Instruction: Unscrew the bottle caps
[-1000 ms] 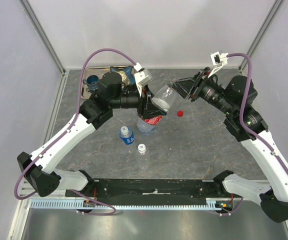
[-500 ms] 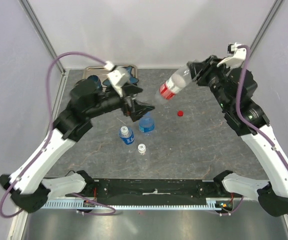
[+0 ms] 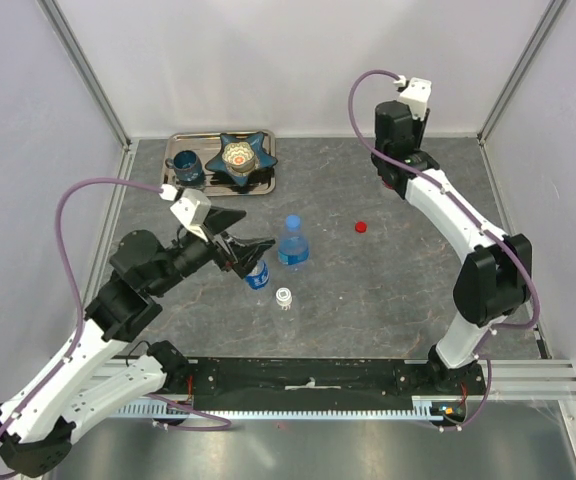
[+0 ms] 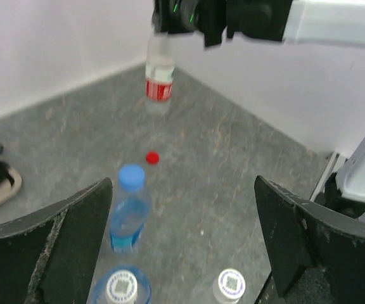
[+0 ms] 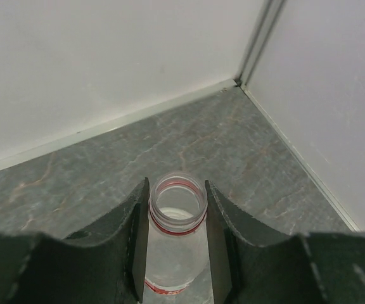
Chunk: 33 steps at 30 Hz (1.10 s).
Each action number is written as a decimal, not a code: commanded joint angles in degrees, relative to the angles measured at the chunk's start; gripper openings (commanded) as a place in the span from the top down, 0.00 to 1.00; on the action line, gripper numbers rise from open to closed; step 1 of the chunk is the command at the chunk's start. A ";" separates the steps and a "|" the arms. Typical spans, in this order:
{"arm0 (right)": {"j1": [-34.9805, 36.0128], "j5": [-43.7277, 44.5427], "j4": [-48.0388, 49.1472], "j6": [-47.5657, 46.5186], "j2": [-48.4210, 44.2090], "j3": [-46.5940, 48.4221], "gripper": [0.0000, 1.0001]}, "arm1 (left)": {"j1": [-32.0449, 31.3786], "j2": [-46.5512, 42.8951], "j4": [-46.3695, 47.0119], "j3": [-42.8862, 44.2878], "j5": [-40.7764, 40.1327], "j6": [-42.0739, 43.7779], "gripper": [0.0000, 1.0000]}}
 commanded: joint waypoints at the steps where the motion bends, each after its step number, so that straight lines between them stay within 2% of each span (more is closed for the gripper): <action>1: -4.42 -1.21 5.87 1.15 2.14 3.54 1.00 | -0.07 -3.31 3.21 -4.60 -4.97 -4.90 0.00; 12: -7.41 -6.04 10.88 6.24 11.72 1.87 1.00 | -0.07 -4.46 3.74 -8.21 -7.97 -3.76 0.00; 21: -7.50 -7.28 10.79 6.42 13.58 1.52 1.00 | -0.07 -2.53 4.62 -8.56 -7.63 -3.23 0.01; 24: -7.50 -8.24 9.65 7.13 13.49 1.17 0.92 | -0.07 -1.83 4.62 -8.65 -7.19 -3.49 0.01; 28: -7.58 -9.65 8.24 8.27 13.14 0.82 0.71 | -0.07 -1.30 4.45 -8.65 -6.31 -3.67 0.00; 33: -7.50 -10.44 6.92 9.32 12.88 1.16 0.64 | -0.07 -1.12 3.75 -8.73 -6.04 -3.50 0.01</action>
